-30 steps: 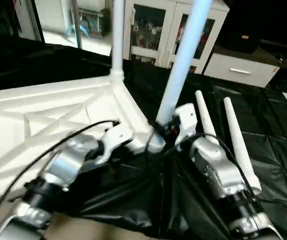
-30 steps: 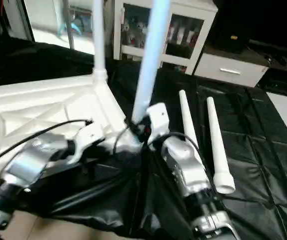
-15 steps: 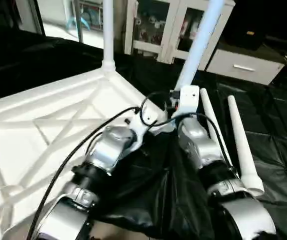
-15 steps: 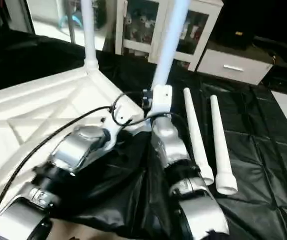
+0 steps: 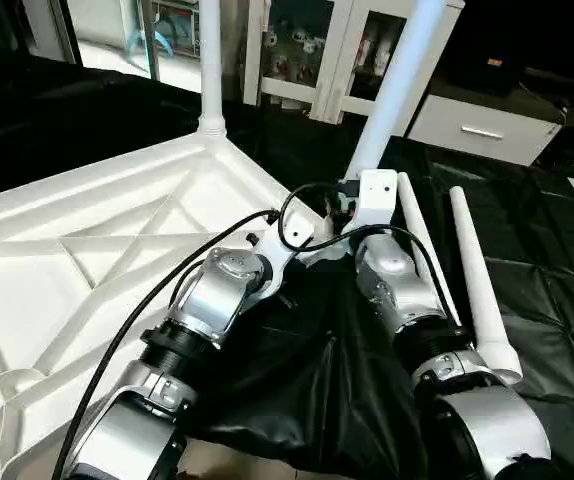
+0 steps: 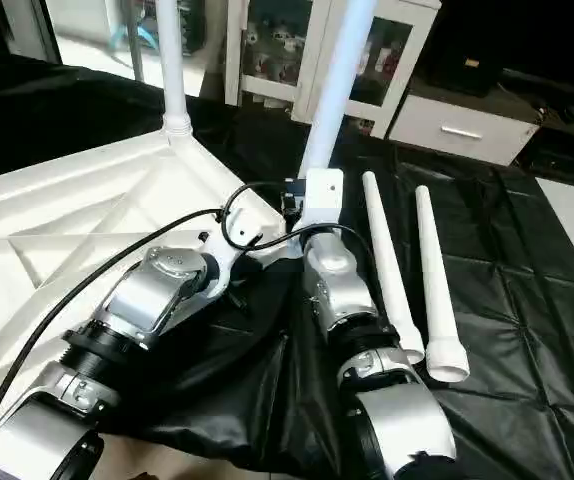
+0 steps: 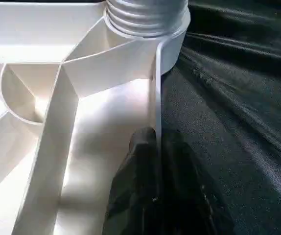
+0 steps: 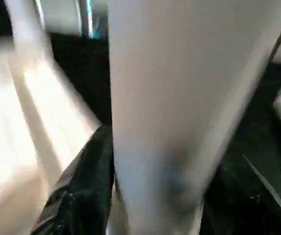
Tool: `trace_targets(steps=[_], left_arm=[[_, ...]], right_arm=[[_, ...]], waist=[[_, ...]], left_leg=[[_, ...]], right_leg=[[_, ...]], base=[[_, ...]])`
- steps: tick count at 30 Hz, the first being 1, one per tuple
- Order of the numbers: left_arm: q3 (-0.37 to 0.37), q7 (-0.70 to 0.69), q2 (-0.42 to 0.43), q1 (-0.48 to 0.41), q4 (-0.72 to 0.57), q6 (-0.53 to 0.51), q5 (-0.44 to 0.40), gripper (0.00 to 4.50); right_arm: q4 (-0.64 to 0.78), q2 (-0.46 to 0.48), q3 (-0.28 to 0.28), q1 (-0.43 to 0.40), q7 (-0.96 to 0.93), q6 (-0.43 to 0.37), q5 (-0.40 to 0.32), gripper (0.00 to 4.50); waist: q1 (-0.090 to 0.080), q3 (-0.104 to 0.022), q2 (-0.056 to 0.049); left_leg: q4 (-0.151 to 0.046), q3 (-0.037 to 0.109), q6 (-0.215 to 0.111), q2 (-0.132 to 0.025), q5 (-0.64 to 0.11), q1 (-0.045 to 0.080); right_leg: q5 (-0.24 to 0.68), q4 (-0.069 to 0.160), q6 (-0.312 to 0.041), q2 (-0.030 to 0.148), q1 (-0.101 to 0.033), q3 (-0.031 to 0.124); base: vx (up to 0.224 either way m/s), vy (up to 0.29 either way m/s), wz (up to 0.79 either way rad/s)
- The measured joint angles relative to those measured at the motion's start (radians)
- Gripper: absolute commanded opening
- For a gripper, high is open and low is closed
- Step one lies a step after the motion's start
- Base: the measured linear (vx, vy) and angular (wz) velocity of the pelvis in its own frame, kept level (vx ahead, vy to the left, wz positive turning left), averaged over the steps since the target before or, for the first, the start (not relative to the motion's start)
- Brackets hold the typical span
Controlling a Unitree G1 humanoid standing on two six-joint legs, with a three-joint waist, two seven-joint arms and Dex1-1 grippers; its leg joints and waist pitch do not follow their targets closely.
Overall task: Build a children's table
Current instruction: Insert table leg to table base
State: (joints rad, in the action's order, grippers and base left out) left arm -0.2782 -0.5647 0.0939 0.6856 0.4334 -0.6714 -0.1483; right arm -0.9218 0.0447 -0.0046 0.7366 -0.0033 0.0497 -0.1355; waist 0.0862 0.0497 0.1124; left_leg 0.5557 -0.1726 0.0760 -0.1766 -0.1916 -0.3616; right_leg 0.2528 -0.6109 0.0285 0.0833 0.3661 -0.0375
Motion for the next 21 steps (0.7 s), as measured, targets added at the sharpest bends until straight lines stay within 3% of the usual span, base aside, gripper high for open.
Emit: trace_targets(steps=[3, 9, 16, 21], left_arm=[[0.002, -0.023, 0.022, 0.0, -0.021, 0.001, 0.007, 0.0], [0.0, -0.075, 0.065, -0.002, -0.055, 0.003, 0.02, 0.0], [-0.005, -0.123, 0.106, -0.02, -0.094, 0.012, 0.025, 0.0], [-0.027, -0.199, 0.164, -0.053, -0.158, 0.02, 0.04, 0.0]], right_arm=[[0.048, -0.02, 0.004, -0.01, 0.081, -0.038, -0.011, 2.92], [0.248, -0.1, 0.018, -0.103, 0.282, -0.163, -0.069, 3.34], [0.492, -0.203, 0.062, -0.211, 0.468, -0.29, -0.121, 3.89], [0.661, -0.334, 0.112, -0.268, 0.626, -0.371, -0.149, 4.33]], waist=[[-0.002, 0.005, -0.004], [-0.002, 0.016, -0.003], [-0.001, 0.02, -0.005], [0.004, 0.023, -0.01]], left_leg=[[0.001, 0.0, -0.01, 0.0, 0.006, -0.008], [0.001, -0.002, -0.015, -0.002, 0.009, -0.012], [0.003, -0.003, -0.017, -0.003, 0.01, -0.014], [0.007, -0.003, -0.017, -0.007, 0.01, -0.015]], right_leg=[[-0.003, -0.001, 0.001, 0.0, 0.007, 0.0], [-0.005, -0.002, -0.001, -0.001, 0.012, 0.0], [-0.007, -0.003, -0.004, -0.002, 0.015, 0.0], [-0.008, -0.005, -0.006, -0.005, 0.015, 0.0]], base=[[0.0, 0.0, 0.0], [0.0, 0.0, 0.0], [0.0, 0.0, 0.0], [0.0, 0.0, 0.0]])
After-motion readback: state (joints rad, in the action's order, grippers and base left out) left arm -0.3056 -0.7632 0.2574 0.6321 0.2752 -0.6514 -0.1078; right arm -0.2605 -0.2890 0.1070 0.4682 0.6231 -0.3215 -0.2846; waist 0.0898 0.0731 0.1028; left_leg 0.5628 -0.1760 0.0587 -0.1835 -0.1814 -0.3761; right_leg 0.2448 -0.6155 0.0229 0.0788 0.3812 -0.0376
